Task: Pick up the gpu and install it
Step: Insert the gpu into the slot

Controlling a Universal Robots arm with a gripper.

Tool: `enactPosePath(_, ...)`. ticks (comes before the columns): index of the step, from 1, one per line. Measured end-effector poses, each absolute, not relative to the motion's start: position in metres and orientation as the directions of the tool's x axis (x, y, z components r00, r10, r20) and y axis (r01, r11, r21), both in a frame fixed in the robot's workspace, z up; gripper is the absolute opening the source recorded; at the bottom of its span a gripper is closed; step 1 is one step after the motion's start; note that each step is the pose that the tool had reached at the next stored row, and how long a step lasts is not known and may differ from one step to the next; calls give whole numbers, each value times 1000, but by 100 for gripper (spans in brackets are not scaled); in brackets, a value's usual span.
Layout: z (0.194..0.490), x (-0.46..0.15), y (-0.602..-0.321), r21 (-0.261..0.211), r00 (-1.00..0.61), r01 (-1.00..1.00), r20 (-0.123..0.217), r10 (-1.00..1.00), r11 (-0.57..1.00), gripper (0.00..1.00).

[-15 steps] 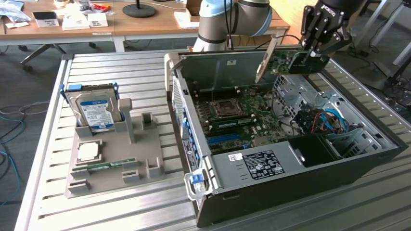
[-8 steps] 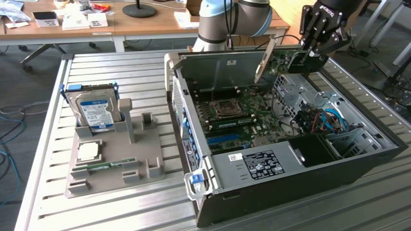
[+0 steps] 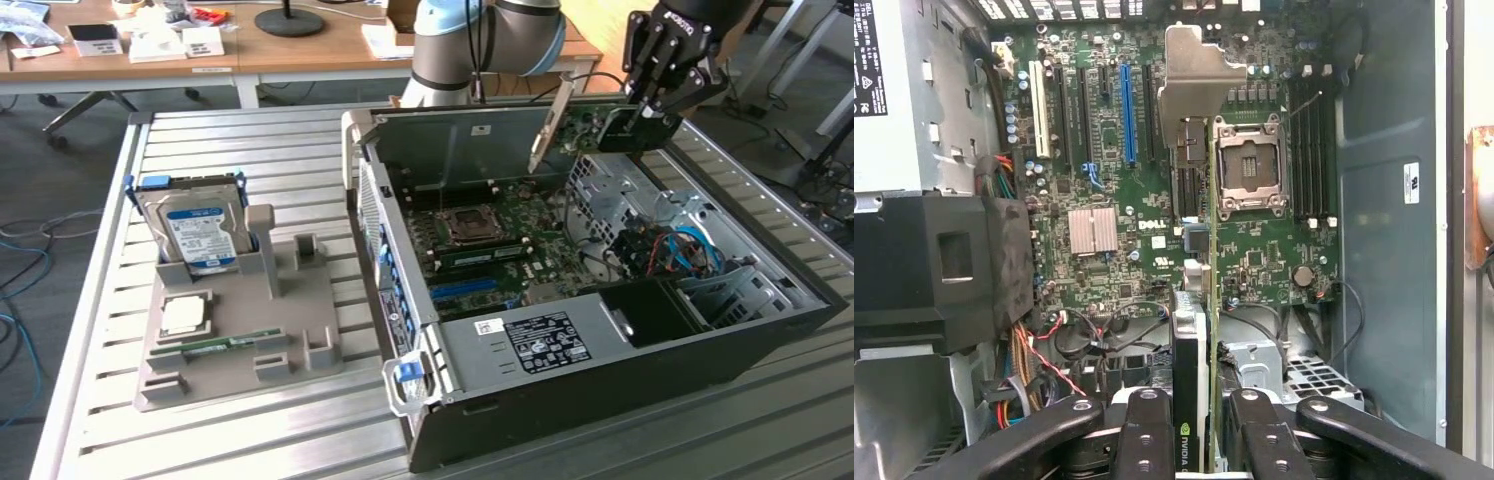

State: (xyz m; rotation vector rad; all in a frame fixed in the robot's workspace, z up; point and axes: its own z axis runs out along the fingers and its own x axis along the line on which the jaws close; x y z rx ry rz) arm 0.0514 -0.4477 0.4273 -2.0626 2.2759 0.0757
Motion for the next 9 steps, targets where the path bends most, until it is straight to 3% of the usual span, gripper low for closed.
enactPosePath(9,427,45,-448,-10,-97,-995,-84,-992,99,27)
